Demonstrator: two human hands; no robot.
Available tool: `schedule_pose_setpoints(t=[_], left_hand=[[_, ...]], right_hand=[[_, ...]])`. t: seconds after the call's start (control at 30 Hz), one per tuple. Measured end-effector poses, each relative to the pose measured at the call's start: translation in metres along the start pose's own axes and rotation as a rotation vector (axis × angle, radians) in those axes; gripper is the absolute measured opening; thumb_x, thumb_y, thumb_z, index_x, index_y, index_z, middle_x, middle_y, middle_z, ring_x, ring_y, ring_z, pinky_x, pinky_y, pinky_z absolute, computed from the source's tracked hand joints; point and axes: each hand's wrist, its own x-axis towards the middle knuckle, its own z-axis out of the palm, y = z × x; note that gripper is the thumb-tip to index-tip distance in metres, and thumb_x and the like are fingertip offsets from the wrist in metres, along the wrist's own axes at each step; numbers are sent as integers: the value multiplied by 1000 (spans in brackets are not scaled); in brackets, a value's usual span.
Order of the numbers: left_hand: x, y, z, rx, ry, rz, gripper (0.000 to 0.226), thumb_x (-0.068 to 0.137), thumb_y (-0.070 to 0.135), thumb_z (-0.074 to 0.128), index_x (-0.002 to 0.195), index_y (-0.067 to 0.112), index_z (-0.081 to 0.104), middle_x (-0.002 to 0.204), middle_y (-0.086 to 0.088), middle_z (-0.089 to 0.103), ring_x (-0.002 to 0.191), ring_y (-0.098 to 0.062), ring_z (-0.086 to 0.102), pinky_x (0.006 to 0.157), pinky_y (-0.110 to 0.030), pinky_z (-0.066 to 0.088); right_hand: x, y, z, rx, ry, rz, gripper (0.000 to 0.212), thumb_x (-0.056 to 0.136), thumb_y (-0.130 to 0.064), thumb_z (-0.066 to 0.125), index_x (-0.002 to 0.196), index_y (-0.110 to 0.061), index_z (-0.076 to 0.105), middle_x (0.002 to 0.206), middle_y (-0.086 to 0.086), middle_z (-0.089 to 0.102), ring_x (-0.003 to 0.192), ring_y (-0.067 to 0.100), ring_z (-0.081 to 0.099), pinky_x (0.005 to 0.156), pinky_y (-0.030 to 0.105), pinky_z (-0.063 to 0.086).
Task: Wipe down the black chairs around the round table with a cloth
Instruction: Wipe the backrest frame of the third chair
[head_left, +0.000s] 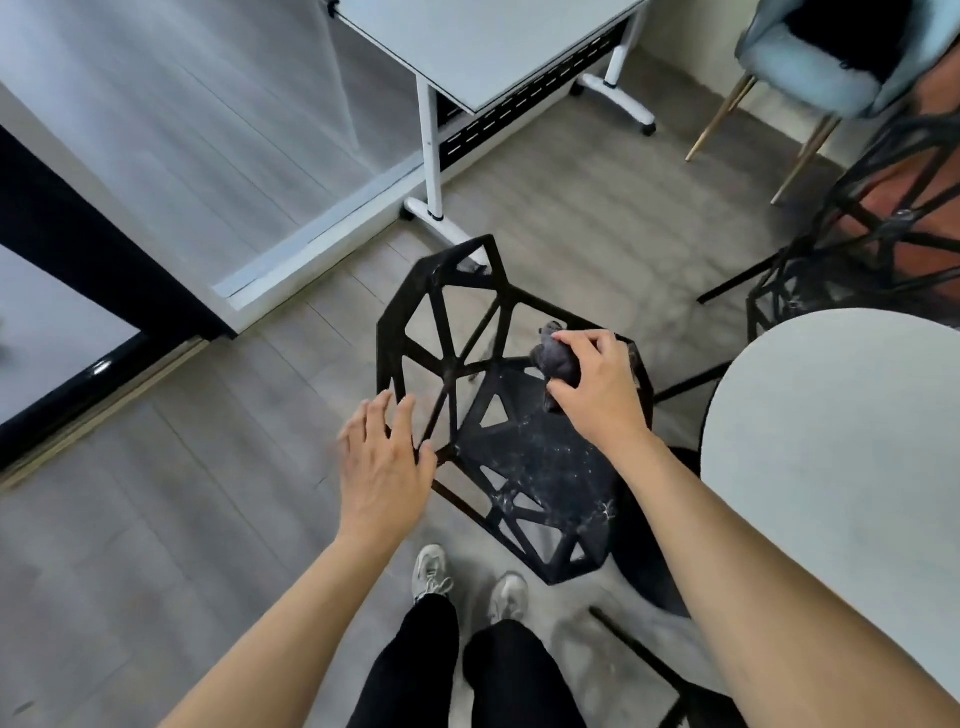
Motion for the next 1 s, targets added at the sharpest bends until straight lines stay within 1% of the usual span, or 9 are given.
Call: schedule_pose_setpoints(t=[0.13, 0.3, 0.4, 0.5, 0.6, 0.7, 0.77, 0.9, 1.0], left_hand=[[30, 0, 39, -33, 21, -115, 65, 90, 27, 62, 149, 15, 39, 152, -17, 36, 139, -36, 38, 113, -51, 35], [35, 3, 84, -183, 121, -239, 80, 90, 17, 65, 157, 11, 22, 163, -13, 18, 139, -34, 38, 113, -49, 38], [33, 5, 100, -290, 175, -334, 88, 91, 13, 61, 160, 12, 6, 166, -10, 10, 151, -27, 21, 121, -48, 28], [35, 11, 114, -291, 173, -407, 97, 90, 14, 63, 161, 14, -4, 168, -7, 3, 154, -25, 11, 123, -45, 19], [46, 20, 122, -287, 192, -457, 102, 89, 18, 63, 160, 16, -12, 168, -4, -7, 154, -27, 4, 120, -39, 6], [51, 25, 130, -259, 223, -511, 105, 88, 21, 61, 158, 15, -16, 167, -3, -15, 155, -28, -5, 118, -37, -1], [54, 27, 134, -239, 238, -529, 106, 86, 20, 63, 159, 11, -14, 167, -7, -14, 155, -28, -10, 120, -40, -2], [67, 26, 139, -217, 253, -557, 108, 85, 20, 64, 158, 8, -14, 167, -8, -17, 154, -31, -14, 122, -59, 9], [87, 21, 136, -218, 230, -534, 107, 87, 20, 63, 158, 10, -17, 166, -6, -21, 153, -30, -17, 120, -64, 17]], right_hand=[[70, 34, 39, -2, -17, -49, 55, 81, -20, 73, 134, -24, 57, 123, 2, 50, 118, 26, 46, 107, 43, 42], [144, 74, 87, -5, 0, -67, 53, 80, -16, 73, 131, -21, 58, 123, 6, 48, 116, 30, 48, 102, 43, 44], [187, 90, 107, -53, -17, -94, 55, 80, -16, 73, 133, -18, 58, 126, 10, 48, 118, 32, 46, 103, 44, 42], [224, 111, 129, -111, -53, -112, 56, 79, -16, 71, 133, -18, 57, 127, 12, 49, 119, 36, 44, 103, 48, 41], [249, 133, 152, -167, -174, -128, 58, 81, -14, 71, 137, -17, 55, 128, 15, 47, 122, 40, 40, 105, 49, 38], [256, 149, 170, -192, -292, -85, 64, 81, -14, 74, 140, -24, 51, 127, 12, 41, 120, 39, 37, 107, 45, 35], [259, 158, 179, -231, -287, -70, 66, 79, -17, 76, 138, -29, 50, 125, 10, 39, 117, 37, 37, 105, 47, 37], [274, 164, 183, -220, -297, -13, 48, 83, -34, 73, 126, -37, 52, 130, 7, 44, 124, 37, 42, 104, 54, 38], [288, 174, 183, -109, -321, 24, 41, 84, -35, 71, 119, -37, 52, 120, 12, 50, 116, 43, 51, 100, 54, 45]])
